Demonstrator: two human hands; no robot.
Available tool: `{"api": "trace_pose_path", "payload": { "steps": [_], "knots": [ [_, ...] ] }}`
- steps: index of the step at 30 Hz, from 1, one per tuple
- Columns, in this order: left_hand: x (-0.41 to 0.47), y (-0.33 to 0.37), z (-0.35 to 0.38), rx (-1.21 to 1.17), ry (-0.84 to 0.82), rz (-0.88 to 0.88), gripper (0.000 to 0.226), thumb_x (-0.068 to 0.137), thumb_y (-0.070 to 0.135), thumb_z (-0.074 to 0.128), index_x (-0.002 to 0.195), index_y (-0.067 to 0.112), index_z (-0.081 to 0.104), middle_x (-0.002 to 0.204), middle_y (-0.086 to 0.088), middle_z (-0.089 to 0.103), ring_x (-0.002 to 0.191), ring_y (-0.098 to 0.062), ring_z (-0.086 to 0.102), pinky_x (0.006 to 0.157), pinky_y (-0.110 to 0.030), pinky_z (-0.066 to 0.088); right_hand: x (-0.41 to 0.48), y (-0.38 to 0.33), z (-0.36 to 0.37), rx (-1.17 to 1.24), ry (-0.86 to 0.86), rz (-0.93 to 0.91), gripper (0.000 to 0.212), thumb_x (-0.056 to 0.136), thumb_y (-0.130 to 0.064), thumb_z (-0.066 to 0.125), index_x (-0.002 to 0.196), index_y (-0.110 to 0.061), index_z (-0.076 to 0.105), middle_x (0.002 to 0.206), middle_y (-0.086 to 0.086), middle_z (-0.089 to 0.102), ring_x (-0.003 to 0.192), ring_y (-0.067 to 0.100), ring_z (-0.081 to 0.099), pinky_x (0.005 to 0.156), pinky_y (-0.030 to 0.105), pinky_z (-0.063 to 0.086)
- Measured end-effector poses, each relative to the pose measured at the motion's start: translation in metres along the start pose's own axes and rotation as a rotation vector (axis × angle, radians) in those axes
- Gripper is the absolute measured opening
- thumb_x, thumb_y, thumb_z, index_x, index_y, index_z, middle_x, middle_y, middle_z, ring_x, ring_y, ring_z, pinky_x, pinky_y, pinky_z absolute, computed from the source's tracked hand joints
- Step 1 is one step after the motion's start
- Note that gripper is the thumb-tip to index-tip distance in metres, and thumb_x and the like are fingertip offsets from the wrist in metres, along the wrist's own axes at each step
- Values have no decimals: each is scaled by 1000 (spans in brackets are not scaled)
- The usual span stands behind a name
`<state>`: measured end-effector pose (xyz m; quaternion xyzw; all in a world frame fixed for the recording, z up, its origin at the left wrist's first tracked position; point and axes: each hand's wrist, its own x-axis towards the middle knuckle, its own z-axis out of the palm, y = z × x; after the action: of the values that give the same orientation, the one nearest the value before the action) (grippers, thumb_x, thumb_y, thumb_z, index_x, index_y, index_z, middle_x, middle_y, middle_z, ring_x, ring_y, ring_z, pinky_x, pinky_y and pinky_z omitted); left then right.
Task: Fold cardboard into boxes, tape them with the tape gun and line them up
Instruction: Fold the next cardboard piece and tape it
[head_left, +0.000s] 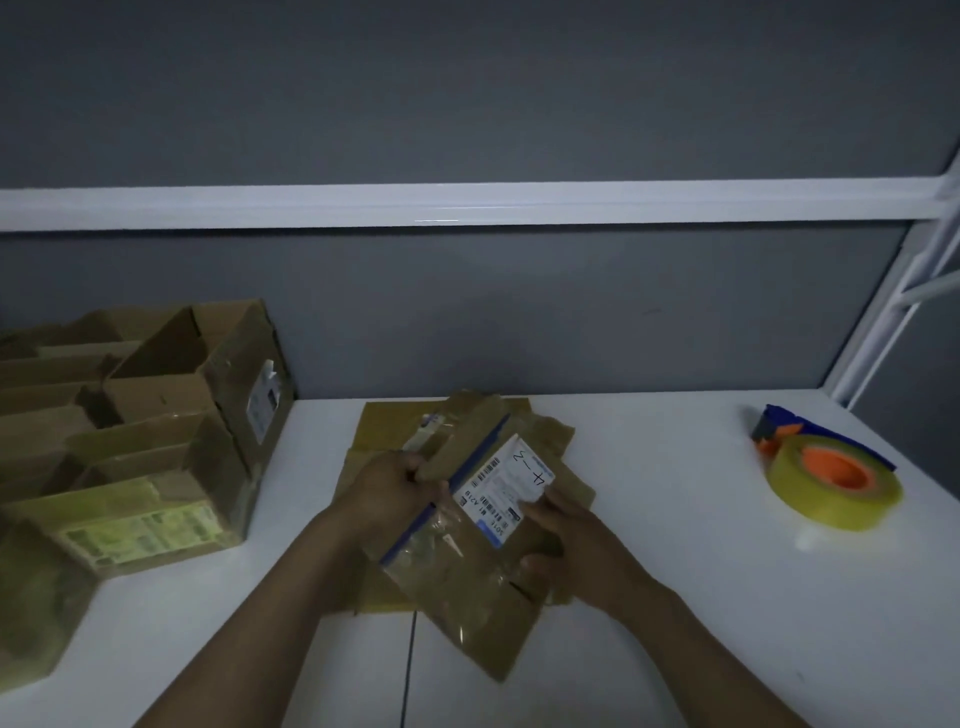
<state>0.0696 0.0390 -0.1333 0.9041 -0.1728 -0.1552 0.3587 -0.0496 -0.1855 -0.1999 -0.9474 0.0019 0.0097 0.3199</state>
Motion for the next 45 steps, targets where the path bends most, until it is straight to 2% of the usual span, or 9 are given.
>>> {"api": "trace_pose_path", "payload": {
  "steps": [5,8,14,19,27,37,40,42,45],
  "knots": [
    [8,39,-1,-126,-38,147,30,93,34,61,85,6,56,84,-13,67,73,-15,63,68,-30,47,9,-20,-43,259,224,66,61,88,-44,63,141,-24,43,145,-9,35,131,4,35,108,13,32],
    [13,79,7,-124,17,258,41,94,39,57,95,-2,55,78,-12,58,66,-19,52,62,-29,38,9,-29,-85,263,375,117,52,92,-40,57,139,-22,44,133,-13,40,115,0,42,80,-8,31],
    [12,167,60,-344,-79,308,28,99,20,52,76,13,66,55,12,62,51,-2,56,50,-12,40,5,5,-153,757,386,238,95,66,-80,54,147,-34,32,147,-13,38,131,12,43,108,40,40],
    [25,210,114,-460,-101,291,21,95,14,57,97,24,76,94,-4,75,85,-17,69,82,-33,53,-3,50,-194,882,270,271,71,73,-67,58,137,-40,43,130,-11,54,106,5,55,90,38,54],
    [32,263,178,-556,-131,88,20,99,17,52,97,17,72,81,-3,68,68,-6,62,55,-14,46,-10,123,-241,774,142,393,41,90,-37,58,130,-33,48,113,0,62,97,21,64,75,38,59],
    [52,292,181,-290,148,-14,20,88,7,57,99,21,66,88,-12,71,74,-28,69,58,-32,56,-12,145,-264,564,101,292,25,84,-11,58,108,-17,60,101,10,65,80,27,68,61,39,60],
    [58,283,173,-395,279,-61,17,90,3,51,94,17,60,86,-17,69,75,-34,69,65,-44,58,-12,152,-280,433,63,99,35,74,-10,61,104,-26,68,99,0,71,88,17,68,72,35,57],
    [67,270,170,-399,351,-78,17,88,3,51,101,12,58,83,-17,68,71,-33,65,63,-44,55,-10,153,-285,367,-13,-4,64,78,-7,62,131,-40,49,126,-15,58,112,3,56,85,23,50],
    [78,255,169,-283,366,-14,57,78,6,53,132,22,42,114,-5,60,97,-21,59,78,-43,55,-4,156,-283,176,-18,-73,65,90,-3,54,143,-37,39,137,-21,39,127,0,38,99,20,39]
  ]
}}
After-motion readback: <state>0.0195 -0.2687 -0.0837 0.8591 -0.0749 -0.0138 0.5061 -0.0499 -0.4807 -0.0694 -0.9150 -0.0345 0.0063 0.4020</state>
